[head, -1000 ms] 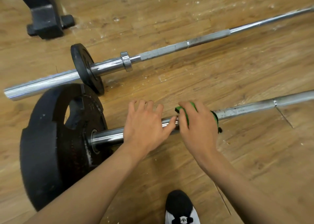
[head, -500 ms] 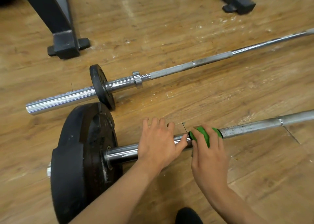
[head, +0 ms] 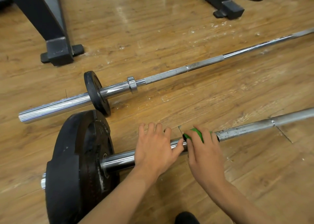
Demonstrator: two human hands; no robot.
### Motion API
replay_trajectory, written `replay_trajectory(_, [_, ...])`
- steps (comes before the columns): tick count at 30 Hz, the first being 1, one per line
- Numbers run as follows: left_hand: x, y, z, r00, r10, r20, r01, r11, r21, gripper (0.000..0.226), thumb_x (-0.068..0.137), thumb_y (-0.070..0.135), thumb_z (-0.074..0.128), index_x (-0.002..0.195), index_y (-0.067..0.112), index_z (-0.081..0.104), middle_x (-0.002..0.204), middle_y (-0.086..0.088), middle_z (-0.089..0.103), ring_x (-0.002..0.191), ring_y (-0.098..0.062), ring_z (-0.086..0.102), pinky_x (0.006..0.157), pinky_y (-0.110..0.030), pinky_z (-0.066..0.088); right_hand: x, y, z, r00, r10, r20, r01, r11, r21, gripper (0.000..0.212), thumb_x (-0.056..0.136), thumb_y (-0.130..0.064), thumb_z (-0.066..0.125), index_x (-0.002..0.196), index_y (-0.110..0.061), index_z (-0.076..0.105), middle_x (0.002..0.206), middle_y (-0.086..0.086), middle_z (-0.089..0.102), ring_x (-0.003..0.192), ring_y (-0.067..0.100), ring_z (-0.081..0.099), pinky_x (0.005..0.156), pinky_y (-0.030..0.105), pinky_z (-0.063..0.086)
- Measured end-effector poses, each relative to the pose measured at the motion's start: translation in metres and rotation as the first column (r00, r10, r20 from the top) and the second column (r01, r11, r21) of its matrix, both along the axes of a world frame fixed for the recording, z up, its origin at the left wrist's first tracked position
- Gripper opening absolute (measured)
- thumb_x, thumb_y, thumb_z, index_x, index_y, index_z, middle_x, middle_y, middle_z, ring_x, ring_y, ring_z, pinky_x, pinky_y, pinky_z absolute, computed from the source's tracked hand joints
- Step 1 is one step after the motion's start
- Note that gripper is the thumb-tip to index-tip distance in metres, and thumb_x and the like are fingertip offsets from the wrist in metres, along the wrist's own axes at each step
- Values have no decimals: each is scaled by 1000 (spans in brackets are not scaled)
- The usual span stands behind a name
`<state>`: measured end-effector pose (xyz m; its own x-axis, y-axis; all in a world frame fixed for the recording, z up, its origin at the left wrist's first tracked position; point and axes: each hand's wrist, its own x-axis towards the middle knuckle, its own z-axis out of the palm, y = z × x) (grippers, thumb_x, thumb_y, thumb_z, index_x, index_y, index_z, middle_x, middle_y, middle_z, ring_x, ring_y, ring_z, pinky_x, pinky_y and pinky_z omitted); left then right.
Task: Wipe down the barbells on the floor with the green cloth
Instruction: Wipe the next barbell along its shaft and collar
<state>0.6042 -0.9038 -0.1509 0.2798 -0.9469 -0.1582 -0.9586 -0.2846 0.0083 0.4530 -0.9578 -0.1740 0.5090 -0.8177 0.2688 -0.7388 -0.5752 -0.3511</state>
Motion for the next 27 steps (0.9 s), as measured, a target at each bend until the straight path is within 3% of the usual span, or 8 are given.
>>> replay_trajectory(4, [0, 0, -1, 1000, 18, -9, -18, 1000, -8, 76, 99, 67, 6, 121, 24, 64, 126, -6, 63, 121, -28, 50, 112, -53, 26, 13, -16, 3, 1000, -14, 2, 14, 999, 52, 36, 102, -35, 38, 110, -20, 69, 119, 2, 63, 96, 28, 60, 81, 42, 51])
replay_trajectory(8, [0, -1, -1, 1000, 11, -12, -11, 1000, -8, 78, 99, 68, 4, 124, 24, 63, 130, -6, 62, 124, -28, 49, 113, -53, 26, -14, 13, -9, 998, 40, 42, -39, 999, -38, 36, 106, -27, 44, 129, -12, 68, 141, 13, 56, 122, 32, 50, 106, 47, 43])
replay_trajectory(10, [-2, 0, -2, 1000, -1, -9, 1, 1000, -9, 78, 100, 67, 4, 122, 23, 65, 127, -7, 64, 123, -29, 50, 112, -54, 25, -22, 6, -11, 992, 121, 32, -118, 990, -78, 36, 106, -26, 46, 128, -10, 69, 142, 15, 56, 121, 32, 51, 108, 47, 43])
replay_trajectory(16, [-2, 0, -4, 1000, 6, -14, -6, 1000, -20, 73, 99, 64, 12, 112, 21, 70, 118, -8, 68, 115, -30, 55, 107, -54, 28, 10, -40, 2, 996, 72, -52, -68, 996, 65, 40, 102, -40, 35, 108, -21, 70, 101, 0, 64, 81, 26, 63, 63, 37, 49])
replay_trajectory(19, [-2, 0, -2, 1000, 19, -11, -19, 1000, -20, 74, 100, 66, 12, 112, 22, 70, 118, -8, 68, 114, -31, 55, 107, -54, 30, 1, -8, -4, 999, 25, 45, -26, 1000, 14, 28, 105, -27, 47, 119, -14, 68, 123, 9, 61, 105, 29, 58, 90, 44, 51])
replay_trajectory(21, [-3, 0, -1, 1000, 21, -3, -21, 1000, -6, 76, 100, 67, 10, 114, 22, 69, 119, -7, 68, 114, -30, 55, 106, -54, 30, -12, 11, -10, 997, 51, 64, -47, 997, -65, 26, 103, -17, 55, 125, -8, 67, 137, 13, 53, 122, 30, 49, 109, 46, 41])
replay_trajectory(23, [-6, 1, -2, 1000, 23, 11, -23, 1000, -4, 75, 100, 67, 10, 113, 22, 69, 117, -6, 68, 112, -30, 55, 105, -53, 31, -22, 0, -13, 986, 158, 59, -150, 981, -125, 28, 104, -18, 55, 127, -8, 68, 140, 15, 53, 126, 31, 50, 116, 49, 39])
replay_trajectory(27, [-6, 3, -3, 999, 32, 8, -32, 999, -3, 73, 101, 68, 13, 109, 22, 69, 113, -6, 68, 110, -29, 55, 105, -52, 32, -43, -39, -9, 966, 257, 35, -256, 966, -17, 42, 109, -34, 38, 128, -9, 67, 125, 11, 65, 114, 34, 60, 111, 47, 41])
